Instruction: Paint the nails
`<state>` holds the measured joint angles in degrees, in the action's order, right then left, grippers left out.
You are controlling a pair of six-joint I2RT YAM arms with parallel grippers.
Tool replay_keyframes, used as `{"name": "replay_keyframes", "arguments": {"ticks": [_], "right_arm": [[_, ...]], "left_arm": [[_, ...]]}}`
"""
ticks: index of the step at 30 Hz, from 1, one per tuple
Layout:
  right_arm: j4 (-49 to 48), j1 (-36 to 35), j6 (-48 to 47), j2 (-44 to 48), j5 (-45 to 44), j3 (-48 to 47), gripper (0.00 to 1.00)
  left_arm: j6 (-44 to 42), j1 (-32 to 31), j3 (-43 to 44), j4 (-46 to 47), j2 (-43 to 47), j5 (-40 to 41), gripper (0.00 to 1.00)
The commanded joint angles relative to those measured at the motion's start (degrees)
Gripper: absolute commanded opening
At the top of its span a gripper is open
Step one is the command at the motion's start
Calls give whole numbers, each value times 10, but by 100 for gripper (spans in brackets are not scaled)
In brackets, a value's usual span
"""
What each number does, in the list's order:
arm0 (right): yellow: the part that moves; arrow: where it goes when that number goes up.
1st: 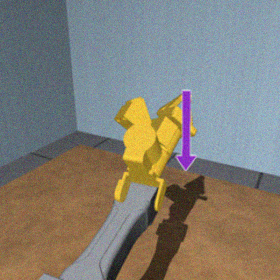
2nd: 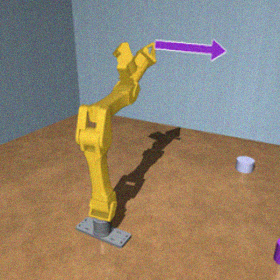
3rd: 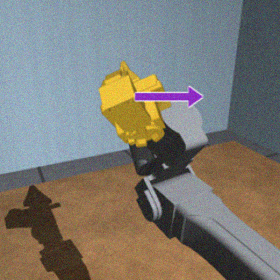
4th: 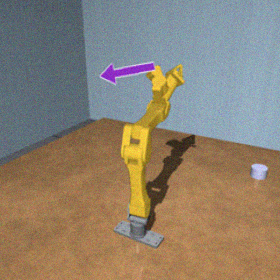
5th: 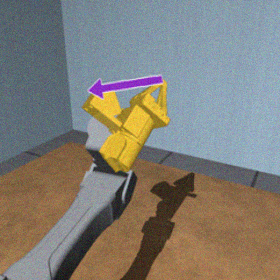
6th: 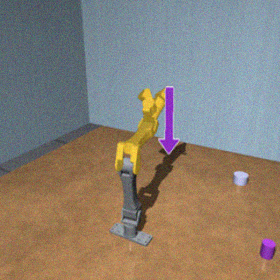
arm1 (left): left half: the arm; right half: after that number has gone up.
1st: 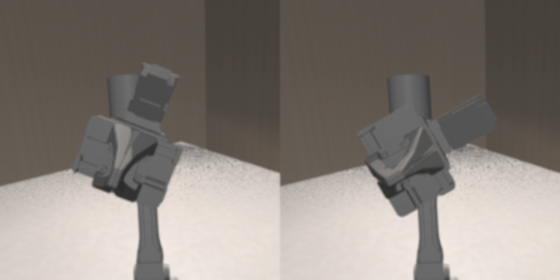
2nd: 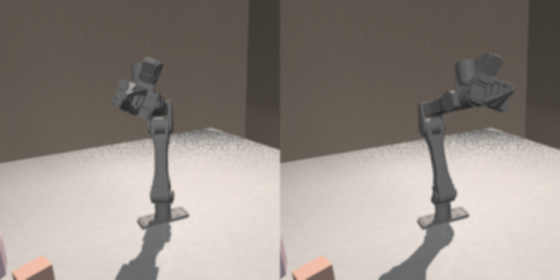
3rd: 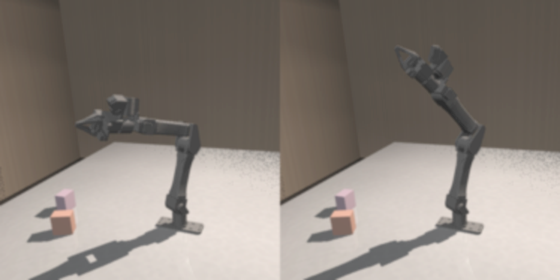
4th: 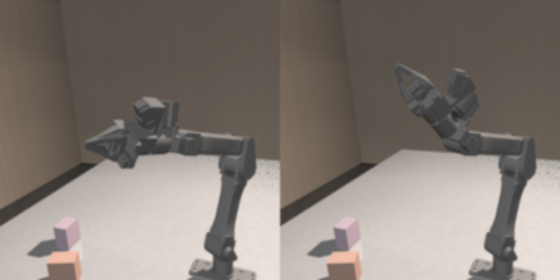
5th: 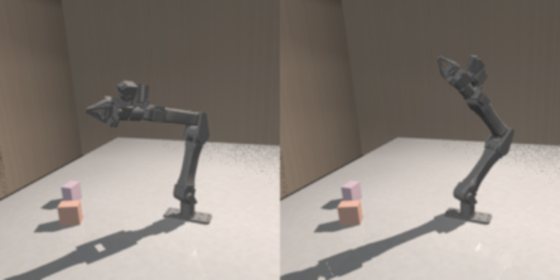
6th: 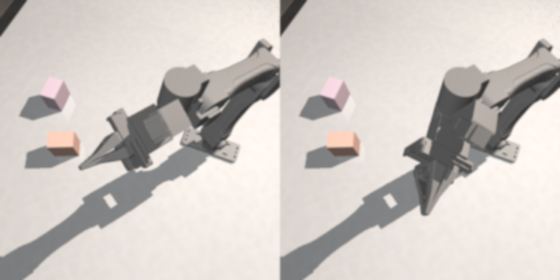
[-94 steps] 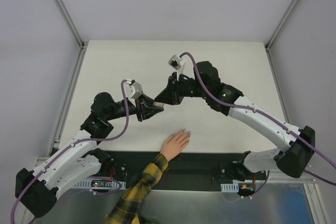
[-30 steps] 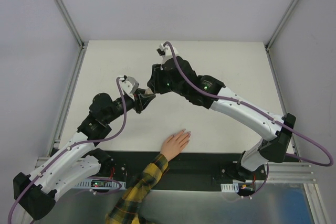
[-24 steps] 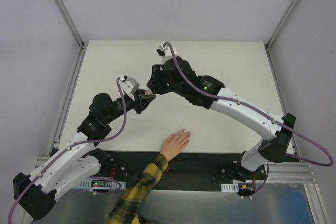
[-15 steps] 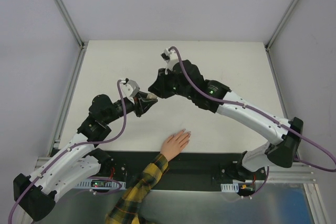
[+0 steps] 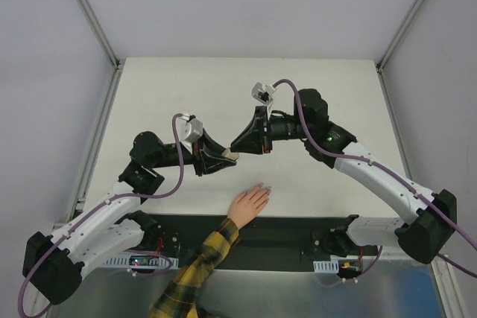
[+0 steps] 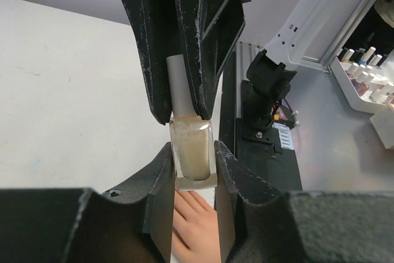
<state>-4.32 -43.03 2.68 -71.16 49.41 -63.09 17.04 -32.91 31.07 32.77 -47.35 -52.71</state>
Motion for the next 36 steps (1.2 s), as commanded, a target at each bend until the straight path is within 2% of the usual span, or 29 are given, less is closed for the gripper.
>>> {"name": "replay_keyframes", "arguments": {"ticks": [1, 2, 4, 6, 8, 13, 18, 19, 20, 22, 23, 24, 26, 28, 31, 33, 34, 36], "right_arm": [[-5, -33, -52, 7, -39, -47, 0], [35, -41, -57, 1, -97, -63, 0], [62, -70, -60, -10, -131, -111, 0], [121, -89, -61, -33, -201, -145, 0], [135, -107, -61, -48, -222, -173, 0], [147, -116, -55, -65, -236, -193, 0], [176, -122, -48, -79, -249, -221, 2], [189, -122, -36, -84, -273, -229, 12], [226, -123, -25, -84, -352, -239, 40], [264, -123, 62, -80, -435, -261, 58], [264, -123, 90, -74, -489, -259, 61], [253, -128, 136, -70, -514, -243, 64], [208, -136, 156, -68, -539, -229, 68], [213, -149, 169, -82, -566, -248, 68], [237, -167, 162, -106, -615, -278, 63], [237, -181, 156, -120, -649, -285, 54], [237, -183, 152, -124, -654, -294, 41], [245, -190, 146, -141, -667, -304, 35]], "left_arm": [[-19, -8, 29, 7, 9, -50, 0], [-28, -8, 30, -6, 11, -17, 0], [-50, -8, 36, -46, 12, 15, 0], [-76, -8, 51, -82, 11, 53, 0], [-89, -8, 58, -110, 9, 60, 0], [-97, -8, 60, -111, 19, 39, 0], [-104, -8, 57, -112, 30, 73, 0], [-103, -8, 55, -113, 32, 93, 0], [-99, -8, 52, -112, 39, 117, 0], [-105, -8, 44, -113, 44, 174, 0], [-106, -8, 43, -118, 48, 197, 0], [-108, -8, 42, -124, 50, 214, 0], [-106, -8, 40, -125, 56, 259, 0], [-104, -8, 38, -128, 59, 283, 0], [-96, -8, 33, -130, 67, 330, 0], [-97, -8, 35, -135, 67, 347, 0], [-97, -8, 35, -137, 69, 350, 0], [-97, -8, 34, -138, 69, 364, 0]]}}
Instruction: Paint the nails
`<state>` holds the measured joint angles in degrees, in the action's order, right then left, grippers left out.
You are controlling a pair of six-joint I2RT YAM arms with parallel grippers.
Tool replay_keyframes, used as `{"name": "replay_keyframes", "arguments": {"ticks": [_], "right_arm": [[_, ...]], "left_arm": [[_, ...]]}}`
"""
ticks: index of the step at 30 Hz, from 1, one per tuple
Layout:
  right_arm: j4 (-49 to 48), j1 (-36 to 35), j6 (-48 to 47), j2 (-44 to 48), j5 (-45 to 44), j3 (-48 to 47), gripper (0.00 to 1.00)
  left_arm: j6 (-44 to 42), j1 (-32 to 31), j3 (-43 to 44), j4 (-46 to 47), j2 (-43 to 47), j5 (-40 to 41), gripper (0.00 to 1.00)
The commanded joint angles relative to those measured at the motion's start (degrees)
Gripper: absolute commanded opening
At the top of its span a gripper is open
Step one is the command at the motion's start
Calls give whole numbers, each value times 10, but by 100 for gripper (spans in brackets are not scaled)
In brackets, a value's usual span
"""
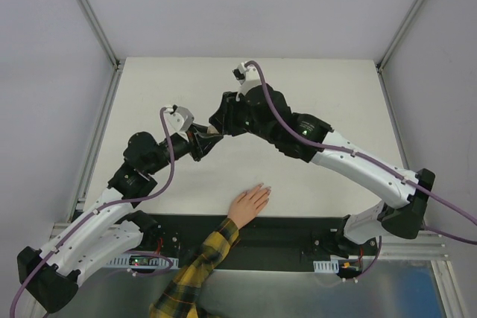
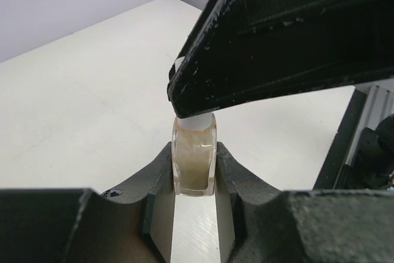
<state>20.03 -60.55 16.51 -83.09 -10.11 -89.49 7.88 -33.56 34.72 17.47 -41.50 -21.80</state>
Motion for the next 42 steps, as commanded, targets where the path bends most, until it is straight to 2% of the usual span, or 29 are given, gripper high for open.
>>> {"name": "replay_keyframes", "arguments": {"ticks": [1, 6, 9, 10, 11, 12, 13, 14, 15, 16, 17, 19, 21, 26, 27, 29, 30, 31, 32, 33, 34, 35, 36, 37, 38, 39, 42], "right_arm": [[5, -18, 8, -27, -76, -45, 32], [5, -25, -1, -47, -74, -60, 29], [3, -25, -31, -45, -66, -50, 1], [-10, -24, -51, -32, -55, -39, 1], [-30, -8, -79, -21, 13, -24, 1], [-61, 8, -129, -9, 79, 33, 0], [-155, 28, -154, 9, 271, 70, 0], [-222, 49, -162, 36, 402, 108, 0], [-295, 89, -157, 43, 534, 149, 0], [-387, 104, -94, 41, 632, 175, 0], [-380, 116, -83, 22, 708, 160, 0], [-360, 115, -78, 13, 770, 138, 0], [-360, 119, -82, 24, 778, 149, 0], [-361, 125, -88, 35, 737, 185, 0], [-360, 126, -88, 40, 720, 189, 0], [-350, 125, -85, 60, 646, 197, 0], [-317, 122, -93, 66, 623, 194, 3], [-289, 120, -100, 80, 552, 190, 8], [-264, 113, -107, 86, 514, 186, 8], [-241, 107, -118, 92, 471, 171, 12], [-169, 99, -125, 99, 370, 159, 29], [-144, 78, -129, 102, 322, 152, 33], [-105, 63, -137, 105, 276, 137, 49], [-88, 36, -138, 108, 179, 130, 53], [-76, 25, -138, 108, 135, 123, 57], [-49, 14, -121, 108, 47, 111, 63], [-10, -11, -74, 98, -72, 92, 67]], "left_arm": [[-3, -2, -3, 14, 11, 59, 0], [-4, -2, -2, 12, 12, 57, 0], [-19, -2, -7, 26, 17, 19, 0], [-23, -2, -6, 29, 18, -37, 0], [-28, -2, -2, 31, 18, -72, 0], [-29, -2, -2, 47, 17, -110, 0], [-24, -2, -1, 61, 16, -213, 0], [-6, -2, -4, 81, 12, -261, 0], [14, -2, -8, 105, 9, -318, 0], [38, -2, -10, 163, -9, -362, 0], [89, -2, -11, 191, -23, -441, 0], [135, -4, -4, 235, -71, -500, 0], [154, -6, 10, 236, -89, -537, 0], [57, -5, 11, 126, -64, -470, 0], [44, -6, 13, 108, -62, -434, 0], [7, -5, 25, 56, -61, -397, 0], [-5, -6, 28, 42, -61, -363, 0], [-15, -5, 29, 32, -56, -338, 0], [-30, -5, 28, 25, -54, -317, 0], [-37, -5, 27, 10, -49, -292, 0], [-39, -5, 24, 8, -41, -226, 0], [-48, -5, 24, 3, -39, -201, 0], [-54, -5, 24, -7, -38, -159, 0], [-58, -5, 26, -12, -39, -140, 0], [-59, -5, 26, -16, -39, -118, 0], [-60, -5, 26, -22, -37, -100, 0], [-70, -5, 25, -33, -30, -47, 0]]}}
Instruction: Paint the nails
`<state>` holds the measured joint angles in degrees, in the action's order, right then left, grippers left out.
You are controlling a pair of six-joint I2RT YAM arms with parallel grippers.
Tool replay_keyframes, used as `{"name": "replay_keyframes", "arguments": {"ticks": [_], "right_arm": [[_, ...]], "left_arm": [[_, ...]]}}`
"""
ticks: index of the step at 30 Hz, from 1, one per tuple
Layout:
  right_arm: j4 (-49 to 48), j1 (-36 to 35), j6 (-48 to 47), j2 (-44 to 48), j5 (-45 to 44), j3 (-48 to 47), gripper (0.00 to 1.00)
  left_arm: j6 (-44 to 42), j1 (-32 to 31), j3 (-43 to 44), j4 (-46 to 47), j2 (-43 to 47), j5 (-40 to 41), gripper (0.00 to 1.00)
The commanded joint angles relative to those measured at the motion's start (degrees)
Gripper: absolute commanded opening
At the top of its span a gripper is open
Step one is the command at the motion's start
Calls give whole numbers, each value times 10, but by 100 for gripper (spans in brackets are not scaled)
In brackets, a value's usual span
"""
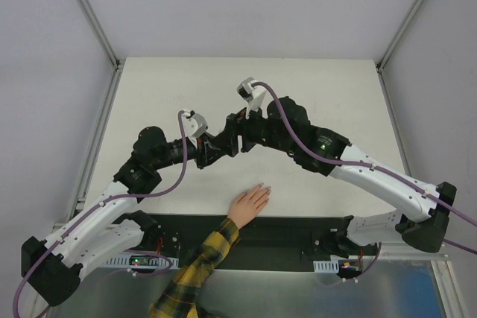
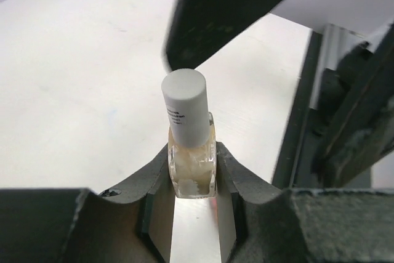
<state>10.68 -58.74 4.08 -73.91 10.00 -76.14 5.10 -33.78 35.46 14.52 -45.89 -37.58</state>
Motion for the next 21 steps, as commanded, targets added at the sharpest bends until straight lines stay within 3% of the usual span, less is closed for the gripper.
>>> {"name": "replay_keyframes", "arguments": {"ticks": [1, 5, 12, 21], "right_arm": [[87, -36, 59, 3, -292, -46, 67], [121, -47, 90, -30, -357, -88, 67], [152, -53, 87, -98, -351, -175, 63], [161, -59, 83, -145, -337, -220, 55]], "left_arm": [[-45, -3, 18, -6, 16, 133, 0], [-46, -4, 18, -14, 26, 175, 0], [-46, -4, 22, -26, 33, 195, 0], [-46, -4, 22, -32, 43, 220, 0]]}}
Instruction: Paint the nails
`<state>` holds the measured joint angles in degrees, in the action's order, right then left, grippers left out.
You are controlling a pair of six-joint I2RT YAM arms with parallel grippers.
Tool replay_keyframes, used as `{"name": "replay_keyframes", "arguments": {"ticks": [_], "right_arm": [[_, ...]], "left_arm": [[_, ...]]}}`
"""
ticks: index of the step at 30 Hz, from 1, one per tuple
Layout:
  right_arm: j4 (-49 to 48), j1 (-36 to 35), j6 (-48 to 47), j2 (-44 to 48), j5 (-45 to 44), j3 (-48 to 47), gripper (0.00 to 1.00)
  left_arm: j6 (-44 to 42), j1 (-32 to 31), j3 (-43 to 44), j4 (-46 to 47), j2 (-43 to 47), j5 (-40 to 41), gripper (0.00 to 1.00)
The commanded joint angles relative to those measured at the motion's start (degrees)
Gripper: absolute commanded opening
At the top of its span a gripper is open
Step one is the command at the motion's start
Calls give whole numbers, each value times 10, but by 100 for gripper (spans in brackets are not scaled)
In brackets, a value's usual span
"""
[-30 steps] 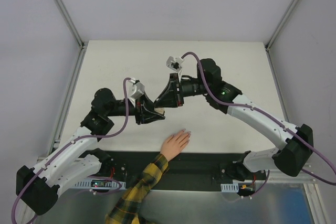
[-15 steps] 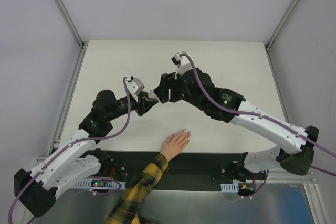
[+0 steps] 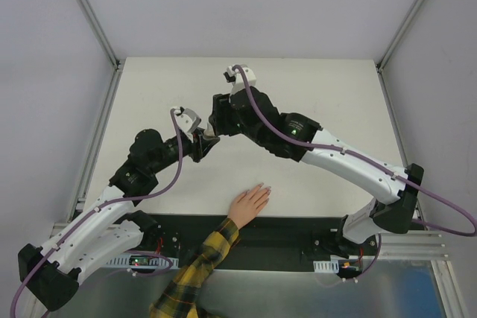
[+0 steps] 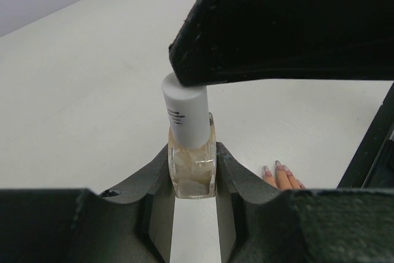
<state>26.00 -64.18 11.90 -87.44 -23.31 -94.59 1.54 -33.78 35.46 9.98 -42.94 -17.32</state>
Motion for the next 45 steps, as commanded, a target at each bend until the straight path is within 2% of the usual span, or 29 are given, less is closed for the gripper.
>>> {"name": "replay_keyframes", "arguments": {"ticks": [1, 6, 12, 18, 21, 23, 24, 26, 27, 29, 30, 32, 33, 34, 35, 37, 40, 42, 45], "right_arm": [[5, -6, 3, -18, -1, -37, 54], [0, -12, -2, -28, 18, -41, 51], [-24, -16, -19, -29, 41, -21, 54], [-36, -9, -10, -33, 51, -6, 47], [-40, -2, -3, -42, 65, -5, 39], [-40, -2, -5, -41, 66, -1, 28], [-42, -2, -8, -37, 64, 1, 17], [-43, -1, -28, -27, 56, 14, 4], [-46, 2, -42, -21, 58, 20, 1], [-47, 12, -79, 3, 84, 35, 1], [-73, 19, -133, 16, 115, 74, 1], [-155, 52, -208, 93, 393, 151, 0], [-262, 62, -237, 126, 500, 254, 0], [-297, 71, -225, 146, 594, 275, 0], [-295, 111, -215, 141, 673, 271, 0], [-291, 142, -172, 129, 803, 257, 0], [-296, 150, -174, 148, 793, 277, 0], [-296, 157, -166, 152, 785, 280, 0], [-293, 158, -145, 167, 718, 282, 1]], "left_arm": [[-10, -4, 22, 14, 15, 16, 0], [-10, -4, 22, 13, 12, 13, 0], [-10, -4, 24, 12, 11, 12, 0], [-10, -4, 24, 12, 13, -6, 0], [-10, -4, 24, 15, 17, -22, 0], [-10, -4, 22, 22, 22, -33, 0], [-10, -4, 22, 24, 22, -48, 0], [-10, -4, 18, 34, 26, -67, 0], [-10, -4, 17, 36, 29, -94, 0], [-24, -4, 15, 40, 35, -137, 0], [-29, -3, 17, 41, 35, -214, 0], [-19, -3, 26, 45, 29, -290, 0], [-17, -3, 29, 51, 23, -340, 0], [12, -1, 38, 58, 10, -411, 0], [27, 5, 41, 71, 3, -449, 0], [96, 13, 31, 154, -16, -517, 0], [141, 32, 22, 211, -31, -524, 0], [139, 42, 23, 210, -39, -518, 0], [108, 43, 30, 166, -43, -482, 0]]}}
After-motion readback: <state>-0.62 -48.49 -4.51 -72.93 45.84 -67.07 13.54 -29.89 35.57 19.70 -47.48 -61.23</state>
